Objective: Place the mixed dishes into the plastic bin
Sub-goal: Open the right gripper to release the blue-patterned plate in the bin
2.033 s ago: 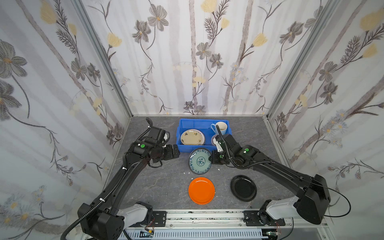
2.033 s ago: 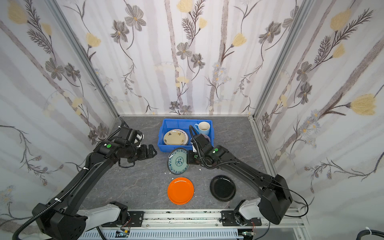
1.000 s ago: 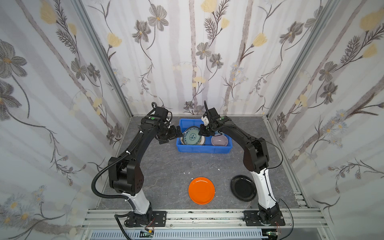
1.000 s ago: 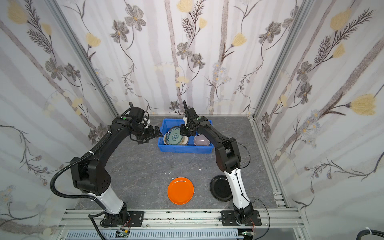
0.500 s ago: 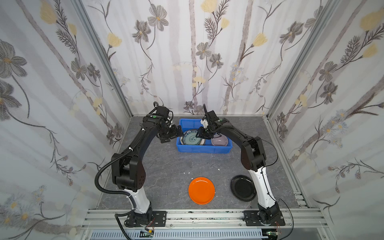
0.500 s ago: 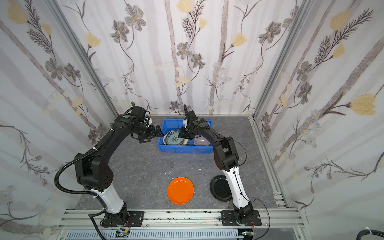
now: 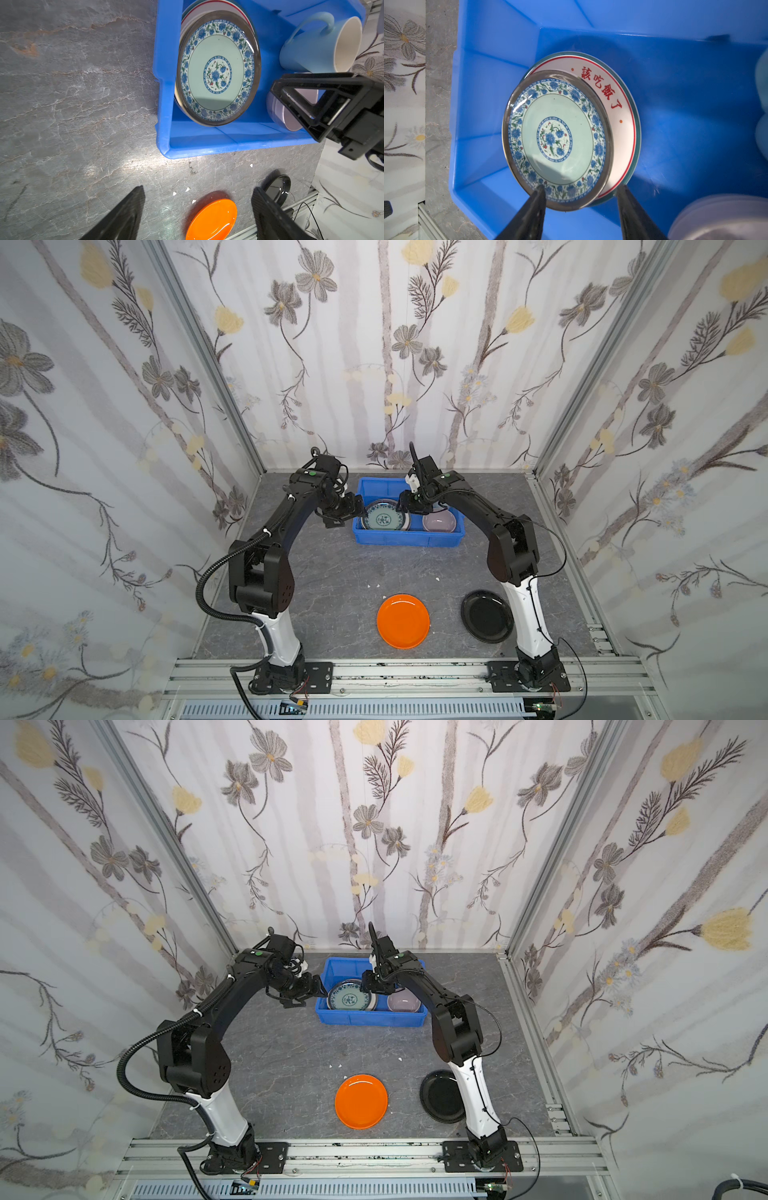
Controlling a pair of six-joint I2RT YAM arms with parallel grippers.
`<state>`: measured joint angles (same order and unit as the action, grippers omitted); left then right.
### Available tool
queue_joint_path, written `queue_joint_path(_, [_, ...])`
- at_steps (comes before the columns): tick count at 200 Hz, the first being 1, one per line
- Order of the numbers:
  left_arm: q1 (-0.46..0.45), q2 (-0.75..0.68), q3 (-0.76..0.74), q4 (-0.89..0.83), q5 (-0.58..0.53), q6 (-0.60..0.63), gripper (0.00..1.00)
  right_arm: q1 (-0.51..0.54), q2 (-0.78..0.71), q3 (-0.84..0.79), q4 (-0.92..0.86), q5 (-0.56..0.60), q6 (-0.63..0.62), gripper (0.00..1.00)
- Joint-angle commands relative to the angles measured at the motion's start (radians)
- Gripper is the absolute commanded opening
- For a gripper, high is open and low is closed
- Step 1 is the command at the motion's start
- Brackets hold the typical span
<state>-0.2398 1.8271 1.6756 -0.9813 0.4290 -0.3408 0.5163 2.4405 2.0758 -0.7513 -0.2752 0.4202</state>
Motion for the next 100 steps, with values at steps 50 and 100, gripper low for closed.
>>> queue_joint_path(50, [-0.06, 0.109, 0.129, -0.083, -0.011, 0.018, 0.78, 0.023, -0.079, -0.012, -0.074, 0.105, -0.052, 0.57])
queue_joint_path(100, [-0.081, 0.214, 0.219, -0.15, -0.048, 0.023, 0.77, 0.023, -0.2, -0.153, -0.032, 0.15, -0.062, 0.62])
